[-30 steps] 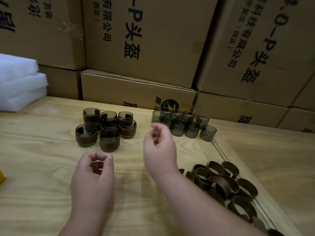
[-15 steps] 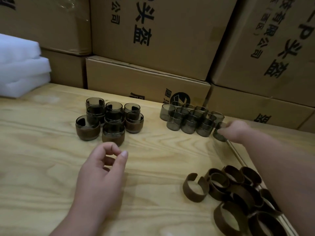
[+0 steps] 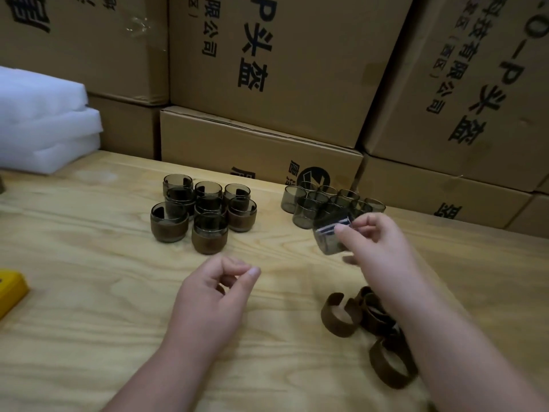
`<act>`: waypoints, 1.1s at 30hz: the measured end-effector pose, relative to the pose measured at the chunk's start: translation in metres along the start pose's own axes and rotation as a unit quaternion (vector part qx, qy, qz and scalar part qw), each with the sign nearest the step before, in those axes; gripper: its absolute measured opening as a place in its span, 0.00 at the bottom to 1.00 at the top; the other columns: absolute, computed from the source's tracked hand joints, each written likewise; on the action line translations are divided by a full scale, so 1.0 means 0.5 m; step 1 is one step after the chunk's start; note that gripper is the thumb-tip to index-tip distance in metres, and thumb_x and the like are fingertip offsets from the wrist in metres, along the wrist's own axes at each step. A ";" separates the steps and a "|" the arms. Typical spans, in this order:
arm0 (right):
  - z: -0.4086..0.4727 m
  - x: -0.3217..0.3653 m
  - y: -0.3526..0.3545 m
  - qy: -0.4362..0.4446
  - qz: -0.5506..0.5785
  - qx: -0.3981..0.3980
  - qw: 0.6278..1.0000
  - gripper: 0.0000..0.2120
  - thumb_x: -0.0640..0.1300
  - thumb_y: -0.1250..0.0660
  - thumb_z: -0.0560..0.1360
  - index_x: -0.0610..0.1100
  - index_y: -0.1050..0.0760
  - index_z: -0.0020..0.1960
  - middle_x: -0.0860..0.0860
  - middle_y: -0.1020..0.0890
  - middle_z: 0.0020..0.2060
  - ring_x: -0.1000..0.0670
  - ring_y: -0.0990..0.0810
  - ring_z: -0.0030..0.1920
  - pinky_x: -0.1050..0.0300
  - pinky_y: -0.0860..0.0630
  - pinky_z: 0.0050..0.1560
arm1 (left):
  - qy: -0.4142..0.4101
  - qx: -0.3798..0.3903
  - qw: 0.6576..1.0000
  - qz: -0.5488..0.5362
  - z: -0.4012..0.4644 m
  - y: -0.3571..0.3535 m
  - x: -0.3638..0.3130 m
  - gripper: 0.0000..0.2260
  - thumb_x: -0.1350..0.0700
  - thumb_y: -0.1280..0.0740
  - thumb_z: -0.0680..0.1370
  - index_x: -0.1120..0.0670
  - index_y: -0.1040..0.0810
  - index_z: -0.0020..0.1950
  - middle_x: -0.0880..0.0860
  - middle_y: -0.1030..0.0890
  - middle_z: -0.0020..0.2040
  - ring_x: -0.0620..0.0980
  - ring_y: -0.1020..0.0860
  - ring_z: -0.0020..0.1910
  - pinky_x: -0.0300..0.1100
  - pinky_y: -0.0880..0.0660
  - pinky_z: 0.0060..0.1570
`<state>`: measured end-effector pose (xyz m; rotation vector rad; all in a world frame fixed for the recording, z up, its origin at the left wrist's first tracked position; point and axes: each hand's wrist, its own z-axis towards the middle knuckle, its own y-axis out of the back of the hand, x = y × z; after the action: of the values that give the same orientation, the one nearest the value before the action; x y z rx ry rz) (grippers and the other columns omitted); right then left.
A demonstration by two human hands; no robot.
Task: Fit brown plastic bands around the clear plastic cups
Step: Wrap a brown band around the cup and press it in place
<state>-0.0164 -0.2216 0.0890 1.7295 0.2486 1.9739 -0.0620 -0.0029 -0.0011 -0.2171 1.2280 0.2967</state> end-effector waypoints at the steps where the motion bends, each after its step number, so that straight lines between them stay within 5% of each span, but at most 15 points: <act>1: -0.042 0.005 -0.023 -0.013 0.094 0.016 0.995 0.17 0.57 0.24 0.70 0.54 0.24 0.55 0.52 0.16 0.50 0.50 0.13 0.45 0.54 0.15 0.44 | 0.005 0.013 1.000 -0.004 -0.001 -0.001 0.000 0.11 0.58 0.24 0.75 0.43 0.19 0.39 0.43 0.16 0.42 0.40 0.22 0.36 0.28 0.27 0.38; 4: -0.121 -0.008 -0.111 -0.052 0.263 0.053 0.962 0.27 0.58 0.22 0.67 0.55 0.25 0.62 0.52 0.14 0.52 0.51 0.12 0.49 0.51 0.15 0.50 | 0.006 0.036 0.999 -0.016 0.001 0.005 -0.002 0.08 0.47 0.31 0.79 0.43 0.18 0.41 0.45 0.19 0.35 0.42 0.24 0.32 0.30 0.28 0.34; 8: -0.145 -0.025 -0.203 -0.091 0.357 0.065 0.928 0.29 0.50 0.29 0.67 0.47 0.25 0.68 0.45 0.15 0.57 0.43 0.13 0.53 0.39 0.16 0.56 | 0.043 0.104 0.987 -0.111 0.007 0.010 -0.010 0.16 0.46 0.33 0.75 0.42 0.21 0.63 0.40 0.17 0.46 0.40 0.20 0.35 0.32 0.24 0.34; 11: -0.140 -0.043 -0.218 -0.079 0.370 0.089 0.921 0.25 0.47 0.34 0.71 0.40 0.24 0.67 0.40 0.14 0.55 0.35 0.14 0.55 0.31 0.20 0.59 | 0.061 0.119 0.989 -0.064 0.008 0.004 -0.001 0.23 0.45 0.26 0.69 0.41 0.21 0.65 0.39 0.18 0.54 0.58 0.15 0.45 0.48 0.16 0.45; 15: -0.117 -0.058 -0.211 -0.069 0.316 0.081 0.943 0.29 0.50 0.34 0.71 0.42 0.25 0.71 0.43 0.14 0.56 0.41 0.14 0.55 0.35 0.18 0.58 | 0.059 0.055 0.991 -0.105 0.015 0.004 0.001 0.14 0.46 0.24 0.74 0.44 0.19 0.58 0.44 0.15 0.54 0.44 0.15 0.46 0.33 0.21 0.41; 20: -0.111 -0.067 -0.221 -0.061 0.319 0.054 0.944 0.32 0.50 0.32 0.69 0.46 0.26 0.73 0.51 0.13 0.53 0.45 0.13 0.53 0.34 0.19 0.59 | 0.058 -0.014 0.995 -0.077 0.023 0.003 0.001 0.13 0.39 0.31 0.70 0.47 0.17 0.44 0.48 0.12 0.47 0.52 0.15 0.49 0.44 0.23 0.46; 23: -0.111 -0.072 -0.229 -0.045 0.326 0.054 0.943 0.35 0.52 0.31 0.69 0.55 0.32 0.76 0.60 0.15 0.50 0.50 0.13 0.52 0.36 0.18 0.59 | 0.063 -0.015 0.996 -0.068 0.027 0.007 0.010 0.06 0.50 0.28 0.77 0.50 0.14 0.44 0.45 0.12 0.47 0.45 0.15 0.47 0.34 0.24 0.43; 28: -0.107 -0.073 -0.230 -0.057 0.337 0.044 0.939 0.21 0.54 0.32 0.70 0.64 0.22 0.63 0.52 0.17 0.55 0.47 0.13 0.52 0.40 0.16 0.54 | 0.050 0.024 0.997 -0.049 0.022 0.010 0.010 0.07 0.55 0.30 0.81 0.46 0.14 0.54 0.44 0.13 0.51 0.46 0.16 0.50 0.29 0.24 0.42; 33: -0.111 -0.067 -0.225 -0.053 0.353 0.076 0.931 0.13 0.56 0.32 0.68 0.57 0.21 0.53 0.42 0.15 0.54 0.44 0.13 0.47 0.53 0.19 0.40 | 0.049 0.138 0.988 -0.045 0.008 0.003 0.010 0.27 0.36 0.30 0.69 0.36 0.25 0.67 0.41 0.19 0.59 0.53 0.17 0.52 0.45 0.18 0.52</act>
<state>-0.0400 -0.1309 -0.0007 2.2361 -0.3178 2.3712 -0.0576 0.0005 -0.0044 -0.0468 1.3383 0.0356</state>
